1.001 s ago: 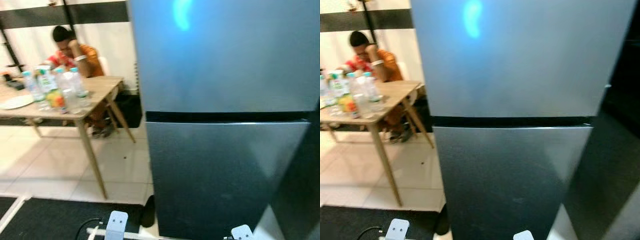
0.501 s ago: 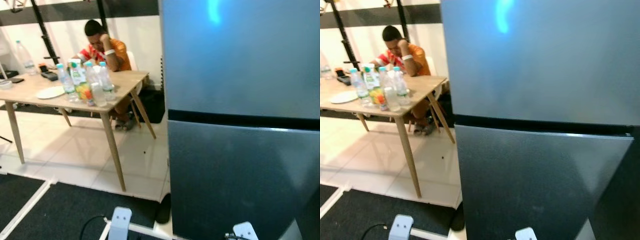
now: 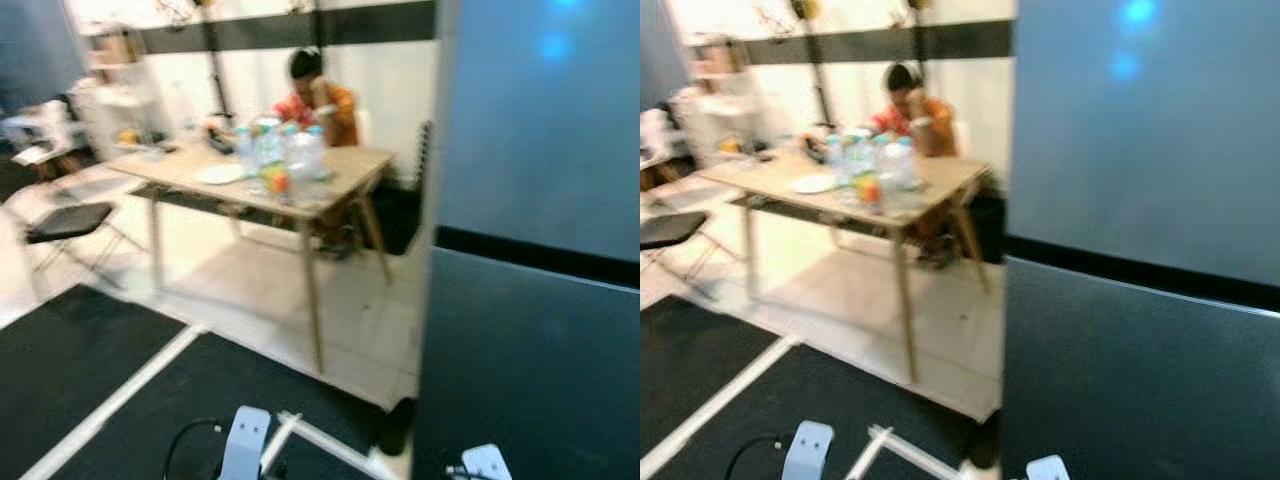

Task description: Restocking fridge

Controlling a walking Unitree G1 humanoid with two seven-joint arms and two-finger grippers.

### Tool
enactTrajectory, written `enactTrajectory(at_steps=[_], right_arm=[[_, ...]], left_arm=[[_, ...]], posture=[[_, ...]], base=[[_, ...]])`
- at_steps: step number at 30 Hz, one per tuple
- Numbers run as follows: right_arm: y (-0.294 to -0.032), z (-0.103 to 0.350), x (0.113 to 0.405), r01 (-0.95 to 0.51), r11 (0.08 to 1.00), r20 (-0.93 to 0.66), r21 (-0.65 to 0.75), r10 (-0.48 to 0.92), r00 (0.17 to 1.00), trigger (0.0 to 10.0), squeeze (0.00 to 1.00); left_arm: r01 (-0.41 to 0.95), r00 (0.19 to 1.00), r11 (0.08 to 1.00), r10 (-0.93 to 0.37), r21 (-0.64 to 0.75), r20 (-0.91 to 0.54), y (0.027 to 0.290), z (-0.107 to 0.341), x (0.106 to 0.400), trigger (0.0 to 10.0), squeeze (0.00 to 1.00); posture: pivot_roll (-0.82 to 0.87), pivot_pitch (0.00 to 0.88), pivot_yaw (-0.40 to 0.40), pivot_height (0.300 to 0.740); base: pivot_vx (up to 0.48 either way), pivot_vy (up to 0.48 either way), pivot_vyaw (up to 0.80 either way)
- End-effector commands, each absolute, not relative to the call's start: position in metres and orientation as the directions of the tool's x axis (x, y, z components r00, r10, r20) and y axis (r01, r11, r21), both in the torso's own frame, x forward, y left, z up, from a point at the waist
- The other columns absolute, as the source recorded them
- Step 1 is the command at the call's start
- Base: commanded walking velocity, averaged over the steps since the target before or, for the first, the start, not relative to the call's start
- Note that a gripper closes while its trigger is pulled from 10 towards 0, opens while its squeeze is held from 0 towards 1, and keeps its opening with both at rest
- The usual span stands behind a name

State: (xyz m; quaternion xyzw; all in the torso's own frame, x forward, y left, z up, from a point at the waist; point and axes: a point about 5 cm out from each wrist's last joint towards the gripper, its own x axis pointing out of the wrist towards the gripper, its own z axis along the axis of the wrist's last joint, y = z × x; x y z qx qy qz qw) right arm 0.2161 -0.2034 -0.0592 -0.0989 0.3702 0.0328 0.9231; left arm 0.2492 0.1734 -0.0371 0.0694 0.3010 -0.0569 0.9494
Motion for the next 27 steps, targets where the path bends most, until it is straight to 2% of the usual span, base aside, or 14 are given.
enactTrajectory(at_steps=[1, 27], right_arm=[[-0.2054, -0.0604, 0.2133, -0.120, 0.981, -0.691, -0.153, -0.019, 0.722, 10.0, 0.00], [-0.2061, -0.0558, 0.2199, -0.134, 0.976, -0.671, -0.173, -0.017, 0.741, 10.0, 0.00]], left_arm=[[0.149, 0.814, 0.982, -0.056, 0.114, -0.578, 0.1758, -0.0369, 0.2492, 10.0, 0.00], [0.130, 0.818, 0.989, -0.067, 0.070, -0.571, 0.1669, -0.0365, 0.2511, 10.0, 0.00]], posture=[[-0.05, 0.040, 0.049, 0.740], [-0.05, 0.056, 0.030, 0.740]], base=[[0.000, 0.000, 0.80], [0.000, 0.000, 0.79]])
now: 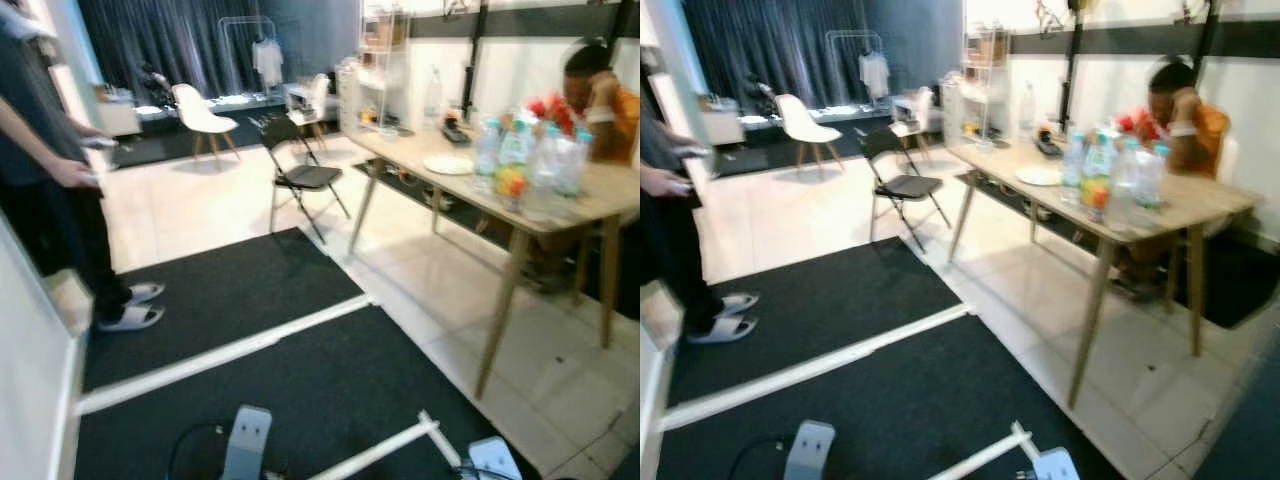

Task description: Restocking fridge

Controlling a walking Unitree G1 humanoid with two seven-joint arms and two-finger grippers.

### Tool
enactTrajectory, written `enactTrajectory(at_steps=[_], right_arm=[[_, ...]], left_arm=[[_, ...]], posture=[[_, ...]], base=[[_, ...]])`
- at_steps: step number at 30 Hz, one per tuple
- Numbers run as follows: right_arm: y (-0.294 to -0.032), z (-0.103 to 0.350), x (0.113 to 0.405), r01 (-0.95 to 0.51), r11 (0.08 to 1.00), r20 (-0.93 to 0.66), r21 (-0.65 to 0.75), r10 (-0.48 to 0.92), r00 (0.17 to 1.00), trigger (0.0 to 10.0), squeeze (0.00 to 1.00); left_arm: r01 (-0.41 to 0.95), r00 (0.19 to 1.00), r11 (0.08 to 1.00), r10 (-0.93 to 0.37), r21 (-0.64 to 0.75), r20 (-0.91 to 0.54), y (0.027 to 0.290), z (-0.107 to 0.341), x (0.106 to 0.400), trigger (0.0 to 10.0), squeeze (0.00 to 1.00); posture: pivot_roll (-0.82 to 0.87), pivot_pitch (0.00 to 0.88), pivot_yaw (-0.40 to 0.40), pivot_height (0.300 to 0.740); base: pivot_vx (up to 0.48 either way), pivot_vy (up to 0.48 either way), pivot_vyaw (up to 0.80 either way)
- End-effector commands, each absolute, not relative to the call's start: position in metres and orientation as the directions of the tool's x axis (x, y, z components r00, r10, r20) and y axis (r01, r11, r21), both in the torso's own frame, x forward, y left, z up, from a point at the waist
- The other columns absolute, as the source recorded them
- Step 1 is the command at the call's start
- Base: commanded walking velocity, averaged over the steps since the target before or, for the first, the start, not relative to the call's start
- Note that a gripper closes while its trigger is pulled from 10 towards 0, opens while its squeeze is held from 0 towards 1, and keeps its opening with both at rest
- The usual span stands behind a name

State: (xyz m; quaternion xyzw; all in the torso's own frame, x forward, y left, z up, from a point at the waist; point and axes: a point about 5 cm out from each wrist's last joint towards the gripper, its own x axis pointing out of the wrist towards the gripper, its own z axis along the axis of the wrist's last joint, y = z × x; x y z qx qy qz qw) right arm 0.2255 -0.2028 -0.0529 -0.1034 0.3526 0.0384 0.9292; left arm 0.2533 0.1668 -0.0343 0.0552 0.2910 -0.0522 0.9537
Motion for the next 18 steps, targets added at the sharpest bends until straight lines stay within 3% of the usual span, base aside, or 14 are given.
enactTrajectory(at_steps=[1, 12, 18], right_arm=[[-0.2064, -0.0562, 0.2195, -0.111, 0.981, -0.672, -0.161, -0.027, 0.740, 10.0, 0.00], [-0.2014, -0.0573, 0.2195, -0.105, 0.984, -0.675, -0.143, -0.019, 0.738, 10.0, 0.00], [-0.2013, -0.0560, 0.2217, -0.105, 0.984, -0.670, -0.146, -0.020, 0.742, 10.0, 0.00]], left_arm=[[0.129, 0.820, 0.989, -0.067, 0.069, -0.569, 0.1668, -0.0361, 0.2516, 10.0, 0.00], [0.126, 0.843, 0.990, -0.070, 0.069, -0.534, 0.1673, -0.0288, 0.2600, 10.0, 0.00], [0.127, 0.845, 0.989, -0.070, 0.071, -0.530, 0.1671, -0.0281, 0.2609, 10.0, 0.00]], posture=[[-0.05, 0.055, 0.030, 0.740], [-0.06, 0.050, 0.032, 0.740], [-0.06, 0.047, 0.032, 0.740]], base=[[0.000, 0.000, 0.00], [0.000, 0.000, 0.00], [0.293, 0.000, 0.00]])
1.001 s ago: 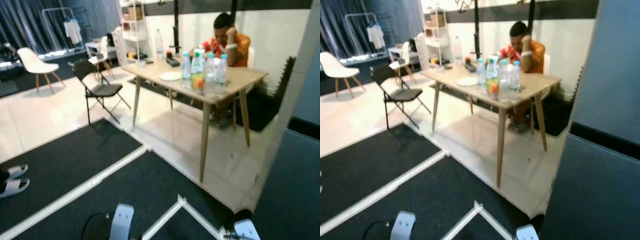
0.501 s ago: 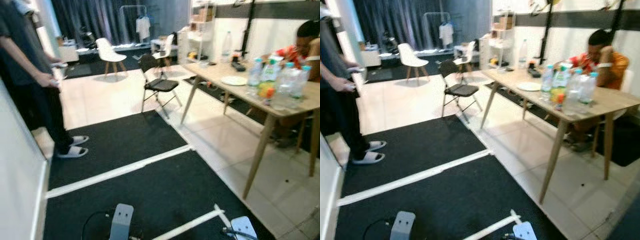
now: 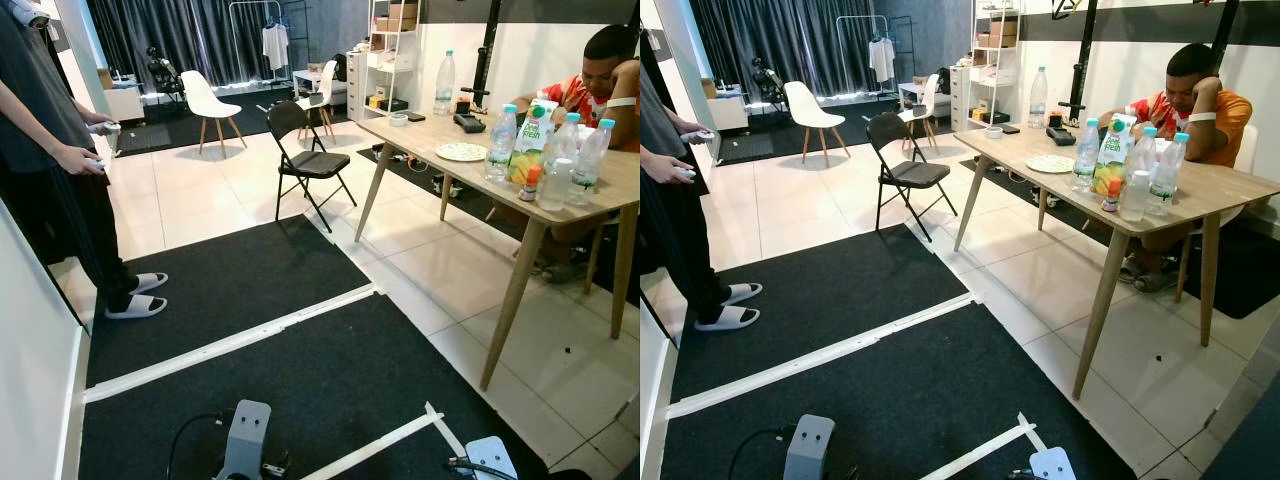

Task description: Restocking fridge

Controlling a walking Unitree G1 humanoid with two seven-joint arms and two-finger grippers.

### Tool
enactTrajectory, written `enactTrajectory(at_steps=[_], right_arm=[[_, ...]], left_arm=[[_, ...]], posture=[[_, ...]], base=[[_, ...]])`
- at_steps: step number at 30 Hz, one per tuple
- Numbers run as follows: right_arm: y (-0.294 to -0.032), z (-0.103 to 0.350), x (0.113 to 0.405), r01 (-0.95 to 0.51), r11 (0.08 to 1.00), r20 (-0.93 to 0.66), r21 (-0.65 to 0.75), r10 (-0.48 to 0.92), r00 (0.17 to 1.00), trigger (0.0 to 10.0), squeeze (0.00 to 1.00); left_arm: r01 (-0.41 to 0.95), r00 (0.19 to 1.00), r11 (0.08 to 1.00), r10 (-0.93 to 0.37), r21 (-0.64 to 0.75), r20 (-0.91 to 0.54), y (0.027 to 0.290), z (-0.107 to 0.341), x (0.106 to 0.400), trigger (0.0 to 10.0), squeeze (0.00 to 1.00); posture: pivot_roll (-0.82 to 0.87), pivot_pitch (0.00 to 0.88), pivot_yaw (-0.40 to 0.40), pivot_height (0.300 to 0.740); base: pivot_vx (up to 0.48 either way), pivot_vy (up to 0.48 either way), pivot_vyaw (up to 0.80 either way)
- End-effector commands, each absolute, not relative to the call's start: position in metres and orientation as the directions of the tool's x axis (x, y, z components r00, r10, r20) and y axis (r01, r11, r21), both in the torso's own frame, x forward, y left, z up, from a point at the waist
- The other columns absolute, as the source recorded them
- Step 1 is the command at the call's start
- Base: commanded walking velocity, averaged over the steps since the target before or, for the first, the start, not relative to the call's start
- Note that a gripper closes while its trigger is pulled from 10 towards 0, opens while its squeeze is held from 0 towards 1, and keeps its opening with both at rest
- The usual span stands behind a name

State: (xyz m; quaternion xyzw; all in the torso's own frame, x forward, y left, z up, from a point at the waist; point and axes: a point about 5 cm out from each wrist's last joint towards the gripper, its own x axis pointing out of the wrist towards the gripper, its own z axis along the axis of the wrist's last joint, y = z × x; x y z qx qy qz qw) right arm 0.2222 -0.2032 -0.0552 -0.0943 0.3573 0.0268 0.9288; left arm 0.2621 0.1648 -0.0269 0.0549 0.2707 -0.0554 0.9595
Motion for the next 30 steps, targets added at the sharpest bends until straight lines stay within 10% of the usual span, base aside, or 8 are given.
enactTrajectory(at_steps=[1, 30], right_arm=[[-0.2013, -0.0560, 0.2217, -0.105, 0.984, -0.670, -0.146, -0.020, 0.742, 10.0, 0.00], [-0.1998, -0.0550, 0.2235, -0.105, 0.985, -0.666, -0.139, -0.014, 0.746, 10.0, 0.00]], left_arm=[[0.127, 0.845, 0.989, -0.070, 0.071, -0.530, 0.1671, -0.0281, 0.2609, 10.0, 0.00], [0.125, 0.845, 0.990, -0.068, 0.071, -0.530, 0.1682, -0.0281, 0.2610, 10.0, 0.00]], posture=[[-0.06, 0.047, 0.032, 0.740], [-0.06, 0.051, 0.030, 0.740]], base=[[0.371, 0.000, 0.00], [0.403, 0.000, 0.00]])
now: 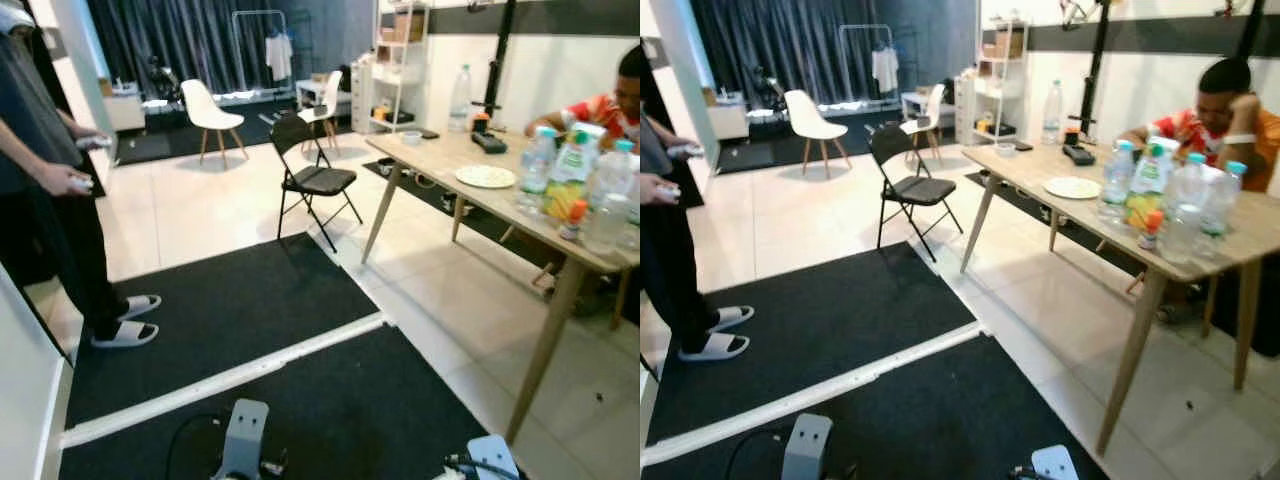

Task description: Restocking fridge

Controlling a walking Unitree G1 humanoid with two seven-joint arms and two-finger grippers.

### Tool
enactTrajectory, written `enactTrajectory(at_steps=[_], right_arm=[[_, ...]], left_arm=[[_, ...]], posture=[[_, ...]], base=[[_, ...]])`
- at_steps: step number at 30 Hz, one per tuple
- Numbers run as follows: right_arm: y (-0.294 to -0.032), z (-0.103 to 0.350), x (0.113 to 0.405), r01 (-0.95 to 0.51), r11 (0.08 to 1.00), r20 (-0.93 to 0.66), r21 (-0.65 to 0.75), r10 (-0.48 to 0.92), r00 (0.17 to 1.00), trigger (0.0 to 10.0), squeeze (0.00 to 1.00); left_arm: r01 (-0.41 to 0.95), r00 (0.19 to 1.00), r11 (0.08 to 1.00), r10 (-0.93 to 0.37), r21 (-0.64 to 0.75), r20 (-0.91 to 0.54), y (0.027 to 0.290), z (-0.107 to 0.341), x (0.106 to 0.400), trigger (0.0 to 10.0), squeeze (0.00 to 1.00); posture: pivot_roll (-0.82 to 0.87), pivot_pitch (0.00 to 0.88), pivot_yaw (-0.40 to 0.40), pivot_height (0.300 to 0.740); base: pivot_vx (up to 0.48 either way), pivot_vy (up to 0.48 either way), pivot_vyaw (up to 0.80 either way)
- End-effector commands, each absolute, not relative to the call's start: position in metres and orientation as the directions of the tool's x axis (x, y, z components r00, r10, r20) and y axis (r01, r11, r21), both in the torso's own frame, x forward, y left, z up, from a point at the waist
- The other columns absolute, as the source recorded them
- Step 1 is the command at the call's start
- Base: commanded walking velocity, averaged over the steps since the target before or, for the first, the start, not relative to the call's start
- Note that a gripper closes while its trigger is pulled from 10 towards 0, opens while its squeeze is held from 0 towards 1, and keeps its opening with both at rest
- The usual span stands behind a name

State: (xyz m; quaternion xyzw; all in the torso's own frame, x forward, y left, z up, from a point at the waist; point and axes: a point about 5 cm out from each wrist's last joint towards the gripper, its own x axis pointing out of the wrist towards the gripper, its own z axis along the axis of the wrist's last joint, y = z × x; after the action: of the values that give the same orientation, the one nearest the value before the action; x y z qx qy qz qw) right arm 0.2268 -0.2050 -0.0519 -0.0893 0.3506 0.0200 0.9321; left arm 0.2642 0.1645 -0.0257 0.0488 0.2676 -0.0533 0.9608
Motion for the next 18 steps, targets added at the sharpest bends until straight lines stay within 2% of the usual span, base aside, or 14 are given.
enactTrajectory(at_steps=[1, 18], right_arm=[[-0.1997, -0.0550, 0.2236, -0.105, 0.985, -0.666, -0.138, -0.014, 0.746, 10.0, 0.00], [-0.1968, -0.0550, 0.2242, -0.115, 0.985, -0.665, -0.130, -0.001, 0.747, 10.0, 0.00]], left_arm=[[0.125, 0.845, 0.990, -0.068, 0.071, -0.530, 0.1682, -0.0282, 0.2609, 10.0, 0.00], [0.125, 0.844, 0.990, -0.069, 0.070, -0.532, 0.1686, -0.0290, 0.2600, 10.0, 0.00]], posture=[[-0.06, 0.051, 0.030, 0.740], [-0.06, 0.054, 0.030, 0.740]], base=[[0.409, 0.000, 0.00], [0.405, 0.000, 0.00]])
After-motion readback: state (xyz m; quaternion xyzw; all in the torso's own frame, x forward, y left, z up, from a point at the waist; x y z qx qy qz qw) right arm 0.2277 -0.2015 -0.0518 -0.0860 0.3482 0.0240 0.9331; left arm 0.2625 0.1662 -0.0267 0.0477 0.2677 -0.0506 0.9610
